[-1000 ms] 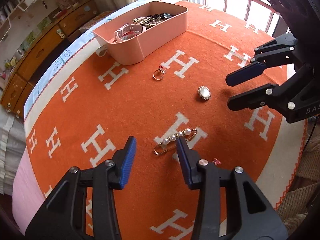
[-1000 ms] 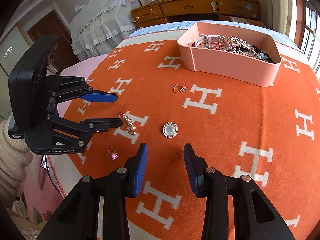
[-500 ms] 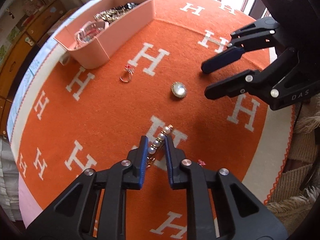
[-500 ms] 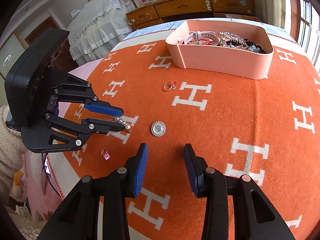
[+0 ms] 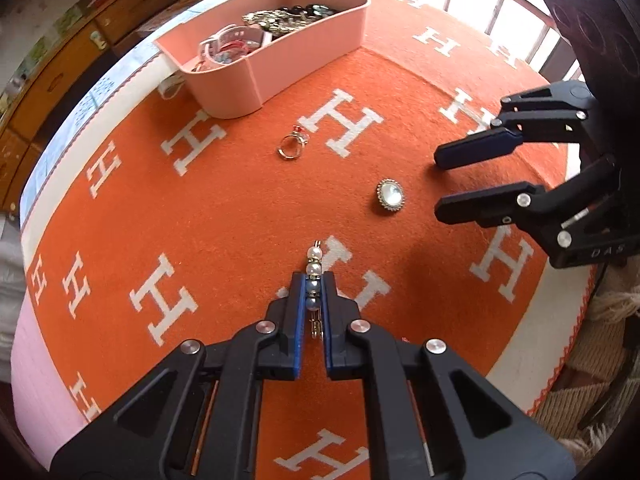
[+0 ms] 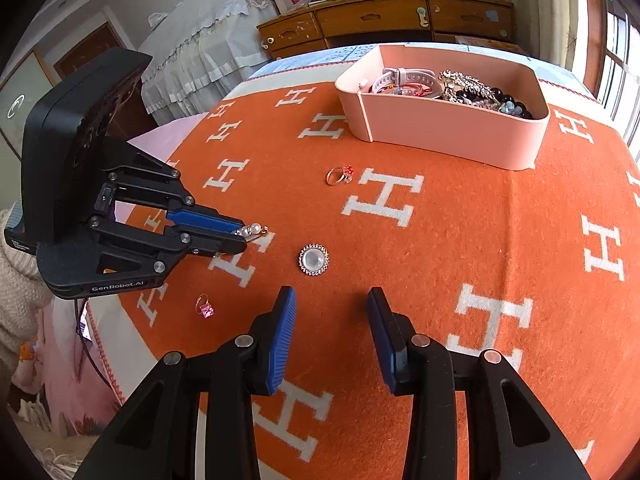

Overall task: Organize jewelry
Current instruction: 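Grasp the round pearl brooch with the right gripper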

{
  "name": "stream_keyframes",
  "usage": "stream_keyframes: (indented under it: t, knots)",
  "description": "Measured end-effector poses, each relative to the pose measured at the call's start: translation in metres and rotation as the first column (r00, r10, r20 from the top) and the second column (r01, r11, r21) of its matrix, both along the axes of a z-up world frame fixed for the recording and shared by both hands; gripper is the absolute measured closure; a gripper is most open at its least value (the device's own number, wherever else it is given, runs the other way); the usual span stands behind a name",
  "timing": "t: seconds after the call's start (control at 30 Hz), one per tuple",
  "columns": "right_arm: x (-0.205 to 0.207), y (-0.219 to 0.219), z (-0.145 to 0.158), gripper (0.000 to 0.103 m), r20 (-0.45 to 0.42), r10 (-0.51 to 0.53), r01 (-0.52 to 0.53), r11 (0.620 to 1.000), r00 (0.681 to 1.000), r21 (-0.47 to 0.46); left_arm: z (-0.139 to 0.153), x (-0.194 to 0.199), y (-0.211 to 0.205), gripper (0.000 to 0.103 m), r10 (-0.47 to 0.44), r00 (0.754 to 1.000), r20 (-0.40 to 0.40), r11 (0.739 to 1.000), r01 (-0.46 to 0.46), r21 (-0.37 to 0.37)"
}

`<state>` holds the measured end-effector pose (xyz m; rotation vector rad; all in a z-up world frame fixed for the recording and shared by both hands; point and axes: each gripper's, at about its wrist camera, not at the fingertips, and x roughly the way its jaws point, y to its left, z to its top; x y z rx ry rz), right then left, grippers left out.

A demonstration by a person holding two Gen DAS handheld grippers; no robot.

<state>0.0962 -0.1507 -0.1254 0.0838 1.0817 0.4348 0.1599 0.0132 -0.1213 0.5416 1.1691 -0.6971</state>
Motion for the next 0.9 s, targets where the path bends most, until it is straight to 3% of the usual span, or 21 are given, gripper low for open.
stream_keyframes:
  t: [0.1,0.17,0.37,0.5,0.6,0.67,0.9]
  knots:
    - [0.005,0.008,-0.001,0.066,0.02,0.03,-0.029,0.999,0.999,-0.039,0.004,-0.003,0.008,0.098,0.117,0.993,0.013,0.993,-0.117,-0.029]
    - [0.007,0.016,-0.001,0.066,0.033,0.054,-0.052,0.997,0.998,-0.065,0.004,-0.004,0.015,0.098,0.221,0.975,-0.015,0.975,-0.221,-0.035]
    - [0.015,0.042,-0.004,0.066,0.07,0.13,-0.12,0.983,0.989,-0.14,0.015,-0.023,0.038,0.098,0.415,0.908,-0.054,0.892,-0.418,-0.17]
    - [0.016,0.053,-0.005,0.069,0.088,0.149,-0.13,0.973,0.985,-0.192,0.015,-0.031,0.051,0.098,0.475,0.877,-0.076,0.848,-0.479,-0.227]
    - [0.016,0.056,-0.006,0.077,0.099,0.156,-0.13,0.966,0.983,-0.225,0.011,-0.033,0.059,0.098,0.501,0.859,-0.099,0.827,-0.51,-0.237]
    - [0.017,0.056,-0.007,0.083,0.106,0.151,-0.123,0.964,0.983,-0.235,0.009,-0.033,0.056,0.098,0.51,0.853,-0.107,0.819,-0.52,-0.241]
    - [0.014,0.052,-0.005,0.084,0.098,0.136,-0.111,0.967,0.986,-0.227,0.013,-0.035,0.062,0.098,0.525,0.844,-0.109,0.805,-0.535,-0.256]
